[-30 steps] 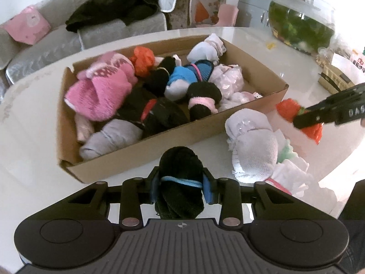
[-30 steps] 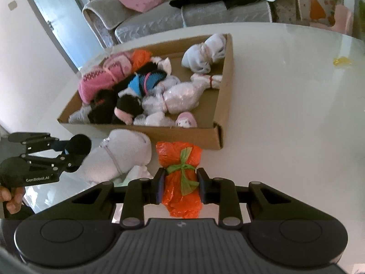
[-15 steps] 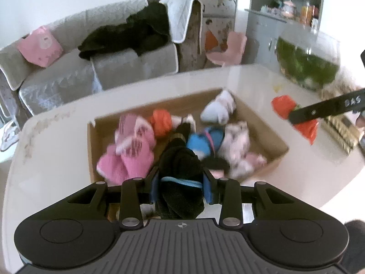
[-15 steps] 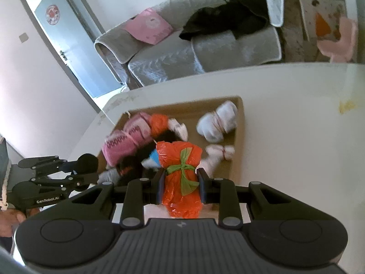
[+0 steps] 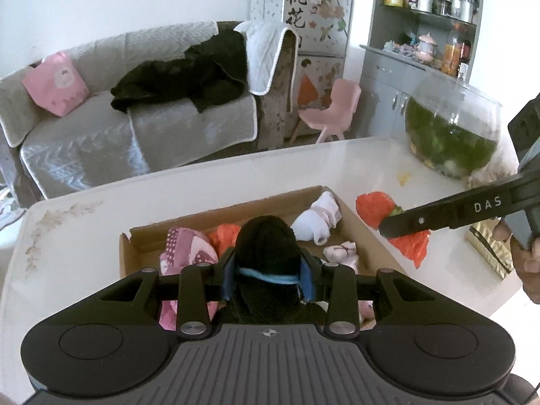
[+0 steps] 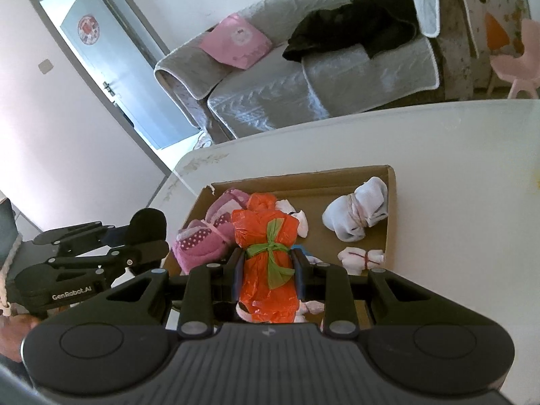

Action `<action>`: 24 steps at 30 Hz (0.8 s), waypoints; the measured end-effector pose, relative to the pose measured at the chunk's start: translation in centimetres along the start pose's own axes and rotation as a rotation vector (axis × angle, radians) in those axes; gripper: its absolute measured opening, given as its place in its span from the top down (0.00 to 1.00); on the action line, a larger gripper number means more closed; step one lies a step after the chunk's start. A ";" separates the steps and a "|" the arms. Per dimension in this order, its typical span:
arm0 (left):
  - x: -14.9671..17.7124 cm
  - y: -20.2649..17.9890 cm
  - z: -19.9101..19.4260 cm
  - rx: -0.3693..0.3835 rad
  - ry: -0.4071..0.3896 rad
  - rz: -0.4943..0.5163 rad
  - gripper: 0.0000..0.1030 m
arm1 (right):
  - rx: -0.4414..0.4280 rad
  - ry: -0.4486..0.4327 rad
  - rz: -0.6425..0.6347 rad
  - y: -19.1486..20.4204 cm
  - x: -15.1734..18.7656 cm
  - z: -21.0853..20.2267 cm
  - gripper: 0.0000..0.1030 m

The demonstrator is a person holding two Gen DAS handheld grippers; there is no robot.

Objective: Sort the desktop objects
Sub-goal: 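Carry the black sock and orange ribbon bag over the box with both tools, then open both tools to drop the black sock and orange bag into the box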

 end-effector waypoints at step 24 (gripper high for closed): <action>0.6 3.2 7.5 0.049 0.071 -0.105 0.57 | 0.033 0.081 0.029 -2.8 -0.7 5.5 0.74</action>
Point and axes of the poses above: each gripper's, at about its wrist camera, not at the fingertips, and z roughly the way its jaws point, y to its left, x to its underside, the point moved 7 cm from there along z, roughly the way its jaws point, and after that the axes turned 12 degrees about -z, right-handed, at the moved point
